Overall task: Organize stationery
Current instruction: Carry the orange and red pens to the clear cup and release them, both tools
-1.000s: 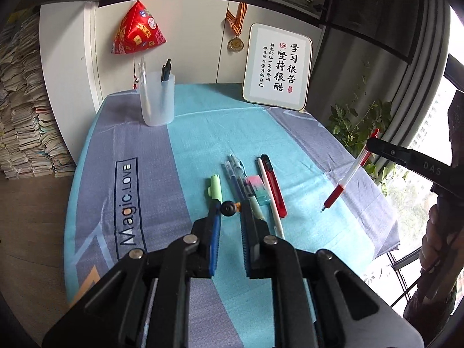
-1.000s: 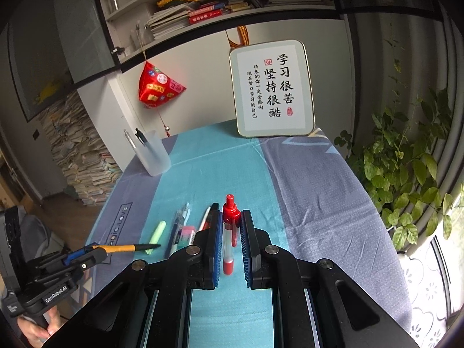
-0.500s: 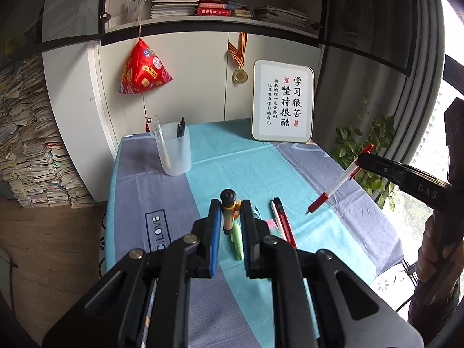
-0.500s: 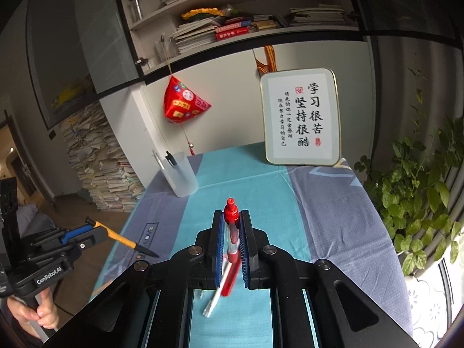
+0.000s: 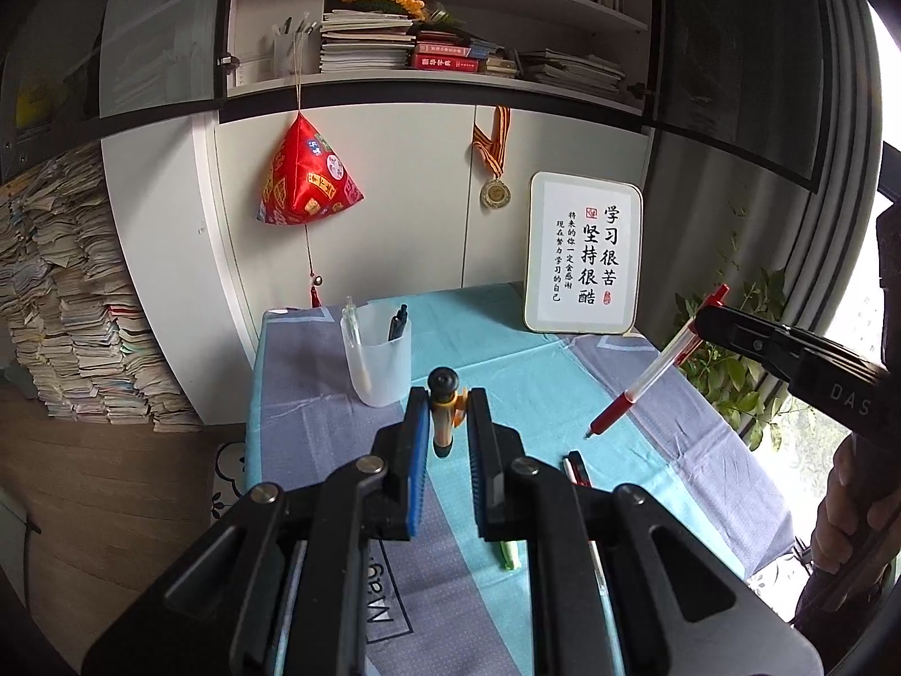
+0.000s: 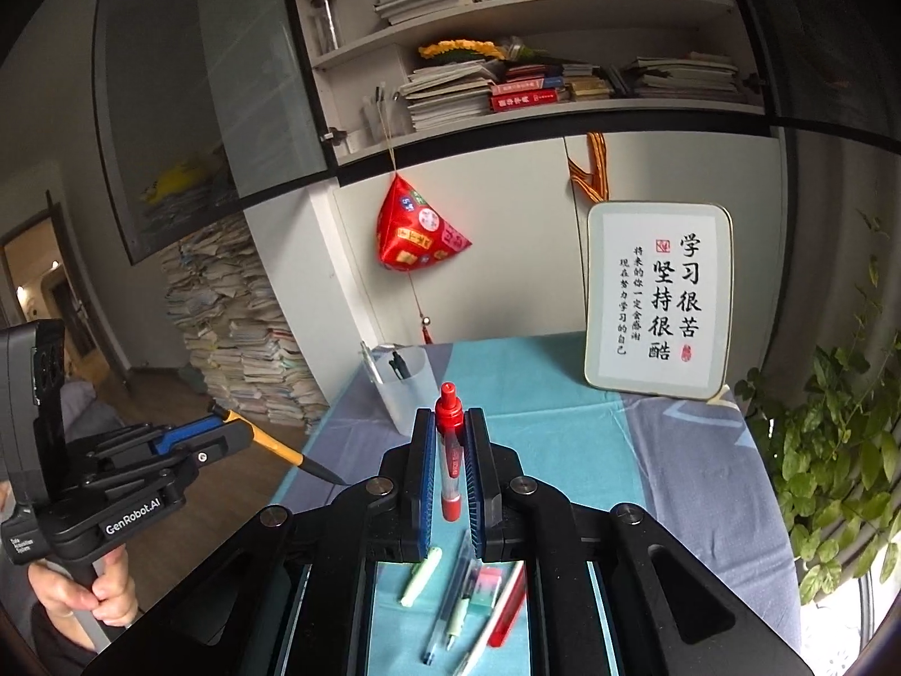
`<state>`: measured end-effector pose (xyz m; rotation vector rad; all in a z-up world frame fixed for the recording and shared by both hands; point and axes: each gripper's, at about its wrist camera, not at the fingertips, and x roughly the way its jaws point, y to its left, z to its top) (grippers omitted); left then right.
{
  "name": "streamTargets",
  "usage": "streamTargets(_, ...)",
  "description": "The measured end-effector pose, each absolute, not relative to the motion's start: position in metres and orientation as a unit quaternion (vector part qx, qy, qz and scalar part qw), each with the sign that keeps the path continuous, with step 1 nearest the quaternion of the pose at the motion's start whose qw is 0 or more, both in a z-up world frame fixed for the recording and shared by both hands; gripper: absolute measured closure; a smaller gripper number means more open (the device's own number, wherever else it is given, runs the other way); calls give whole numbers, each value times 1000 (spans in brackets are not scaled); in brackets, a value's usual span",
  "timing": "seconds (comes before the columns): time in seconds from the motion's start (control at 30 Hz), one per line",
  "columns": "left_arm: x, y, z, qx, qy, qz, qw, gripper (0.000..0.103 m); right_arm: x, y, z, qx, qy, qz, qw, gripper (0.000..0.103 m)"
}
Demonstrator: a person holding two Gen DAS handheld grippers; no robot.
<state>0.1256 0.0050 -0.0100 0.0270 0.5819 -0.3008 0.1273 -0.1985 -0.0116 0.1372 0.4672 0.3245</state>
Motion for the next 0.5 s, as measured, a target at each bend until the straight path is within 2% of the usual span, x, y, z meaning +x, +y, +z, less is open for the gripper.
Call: streamTargets(0.5,177,7,14,26,268,-118,956,92,185,-153,20,30,211,187,959,92)
